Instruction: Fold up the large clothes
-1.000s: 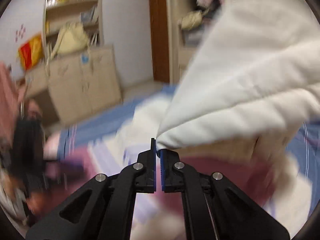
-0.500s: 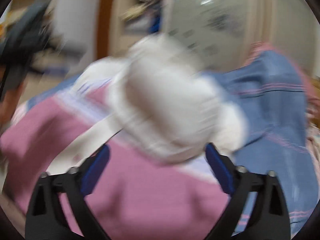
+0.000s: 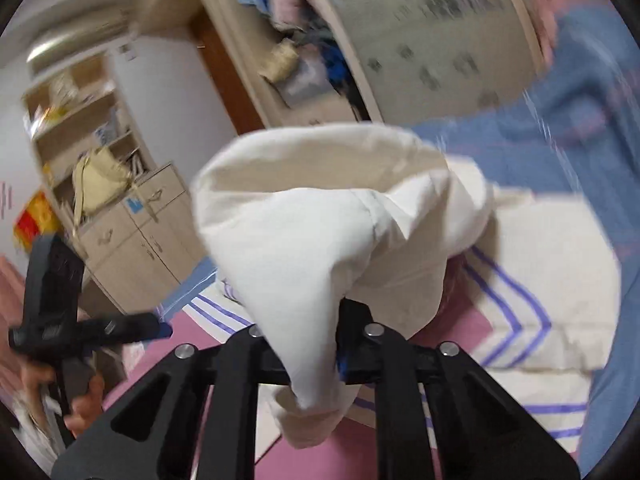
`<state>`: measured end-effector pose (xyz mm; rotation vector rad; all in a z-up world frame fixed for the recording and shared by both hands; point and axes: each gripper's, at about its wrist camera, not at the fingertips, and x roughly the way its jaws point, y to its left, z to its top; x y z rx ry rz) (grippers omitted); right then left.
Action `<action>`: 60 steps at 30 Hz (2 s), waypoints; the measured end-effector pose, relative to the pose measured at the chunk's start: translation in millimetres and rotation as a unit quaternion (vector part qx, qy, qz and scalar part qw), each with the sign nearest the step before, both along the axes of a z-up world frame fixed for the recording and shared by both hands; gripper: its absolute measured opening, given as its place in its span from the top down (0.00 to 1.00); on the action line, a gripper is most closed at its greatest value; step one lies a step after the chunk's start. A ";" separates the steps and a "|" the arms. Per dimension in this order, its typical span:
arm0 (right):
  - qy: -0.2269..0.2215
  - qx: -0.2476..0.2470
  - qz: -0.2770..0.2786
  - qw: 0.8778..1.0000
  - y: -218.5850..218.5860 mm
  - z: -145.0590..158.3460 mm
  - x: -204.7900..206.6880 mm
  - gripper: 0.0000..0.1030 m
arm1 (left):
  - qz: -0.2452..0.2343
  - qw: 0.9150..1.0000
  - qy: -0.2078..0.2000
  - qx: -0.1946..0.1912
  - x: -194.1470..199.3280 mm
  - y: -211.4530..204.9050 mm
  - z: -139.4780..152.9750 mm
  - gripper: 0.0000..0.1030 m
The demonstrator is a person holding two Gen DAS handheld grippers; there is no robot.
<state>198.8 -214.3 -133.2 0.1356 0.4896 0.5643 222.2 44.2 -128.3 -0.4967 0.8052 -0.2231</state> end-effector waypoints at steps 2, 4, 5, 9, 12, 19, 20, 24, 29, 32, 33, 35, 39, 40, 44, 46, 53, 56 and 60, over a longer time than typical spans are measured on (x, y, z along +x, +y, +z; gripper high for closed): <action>-0.010 -0.044 0.026 0.999 25.0 -8.4 -16.0 0.86 | 0.026 0.999 -0.014 0.025 1.4 8.7 9.8 0.08; 0.017 -0.126 0.034 0.991 52.8 -38.9 -27.7 0.80 | 0.023 0.999 -0.025 0.026 3.4 8.1 18.6 0.08; 0.027 -0.165 0.028 0.986 61.9 -56.4 -31.2 0.76 | 0.014 0.999 -0.031 0.024 5.4 2.8 23.6 0.08; 0.030 -0.177 -0.005 0.984 52.0 -78.7 -57.9 0.24 | -0.037 0.995 -0.062 0.062 7.3 -35.3 37.3 0.08; 0.040 -0.084 -0.023 0.995 8.7 -58.4 -76.0 0.24 | -0.064 0.987 -0.093 0.114 7.0 -68.9 49.0 0.08; 0.053 -0.006 -0.126 0.991 -76.3 -34.9 -85.0 0.44 | -0.189 0.964 -0.119 0.144 22.1 -143.5 58.9 0.49; 0.063 0.002 -0.137 0.989 -83.2 -37.6 -83.2 0.44 | -0.188 0.967 -0.094 0.146 35.2 -143.4 47.1 0.57; 0.083 0.018 -0.148 0.985 -90.2 -49.8 -83.4 0.44 | -0.107 0.981 0.041 0.155 92.4 -99.1 -31.7 0.76; 0.087 0.030 -0.116 0.989 -70.3 -48.5 -59.4 0.44 | -0.090 0.989 0.072 0.096 99.9 -59.8 -75.0 0.94; 0.079 0.037 -0.075 0.993 -48.3 -38.0 -40.3 0.45 | -0.089 0.989 0.066 0.103 89.3 -59.3 -68.2 0.94; 0.075 0.033 -0.059 0.995 -37.0 -34.8 -35.4 0.49 | -0.088 0.989 0.066 0.097 85.7 -55.5 -67.1 0.94; 0.073 0.036 -0.023 0.996 -19.0 -31.1 -30.1 0.52 | -0.088 0.990 0.068 0.084 78.9 -46.5 -68.7 0.94; 0.083 0.026 0.028 0.996 17.4 -39.3 -11.3 0.61 | -0.093 0.991 0.073 0.056 70.2 -32.8 -73.2 0.94; 0.092 0.021 0.033 0.995 22.7 -43.3 -6.5 0.63 | -0.093 0.992 0.074 0.052 69.3 -31.3 -74.0 0.94; 0.154 -0.029 0.017 0.988 38.5 -76.5 22.4 0.72 | -0.094 0.991 0.077 0.058 70.3 -34.2 -77.9 0.94; 0.159 -0.060 -0.006 0.985 39.1 -86.6 31.6 0.75 | -0.094 0.991 0.079 0.054 71.1 -34.7 -79.8 0.94; 0.186 -0.096 -0.069 0.975 32.3 -103.8 79.3 0.80 | -0.076 0.992 0.090 0.048 99.6 -45.0 -85.2 0.94; 0.200 -0.080 -0.095 0.972 23.4 -109.2 110.0 0.88 | -0.071 0.993 0.075 0.061 111.0 -49.0 -84.4 0.94; 0.212 -0.058 -0.115 0.969 16.5 -116.9 132.0 0.91 | -0.063 0.994 0.073 0.055 124.6 -51.2 -88.7 0.94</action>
